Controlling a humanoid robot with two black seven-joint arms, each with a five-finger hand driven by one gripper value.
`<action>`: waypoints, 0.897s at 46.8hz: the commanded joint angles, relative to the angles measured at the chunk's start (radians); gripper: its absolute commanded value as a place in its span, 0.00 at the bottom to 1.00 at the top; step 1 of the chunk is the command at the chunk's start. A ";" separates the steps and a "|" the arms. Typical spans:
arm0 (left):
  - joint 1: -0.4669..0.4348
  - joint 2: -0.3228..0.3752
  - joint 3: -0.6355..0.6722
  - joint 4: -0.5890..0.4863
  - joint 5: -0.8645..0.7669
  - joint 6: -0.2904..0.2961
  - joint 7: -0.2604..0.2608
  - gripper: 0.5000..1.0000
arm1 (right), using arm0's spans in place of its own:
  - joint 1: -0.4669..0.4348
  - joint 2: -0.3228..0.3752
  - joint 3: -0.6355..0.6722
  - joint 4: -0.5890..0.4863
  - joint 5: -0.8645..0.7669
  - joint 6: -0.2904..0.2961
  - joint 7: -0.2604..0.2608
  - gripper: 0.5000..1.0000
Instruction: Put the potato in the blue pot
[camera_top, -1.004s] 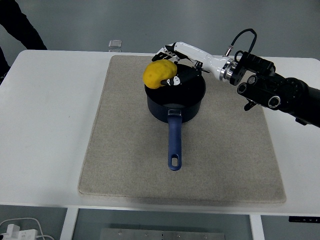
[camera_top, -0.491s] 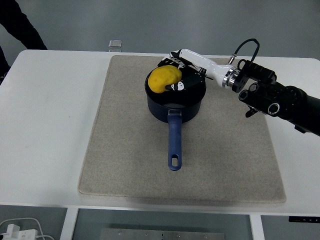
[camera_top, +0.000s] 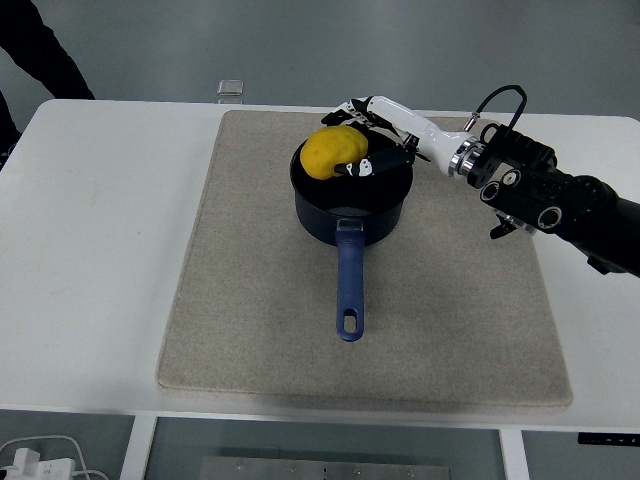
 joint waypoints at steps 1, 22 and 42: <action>0.000 0.000 0.000 0.000 0.000 0.000 0.000 0.99 | 0.000 -0.001 0.000 0.000 0.001 -0.002 0.000 0.86; 0.009 0.000 0.000 0.000 0.000 0.000 0.000 0.99 | 0.009 -0.022 0.098 0.000 0.105 0.006 -0.034 0.86; 0.009 0.000 0.000 0.000 0.000 0.000 0.000 0.99 | -0.046 -0.039 0.452 -0.070 0.375 0.066 -0.335 0.86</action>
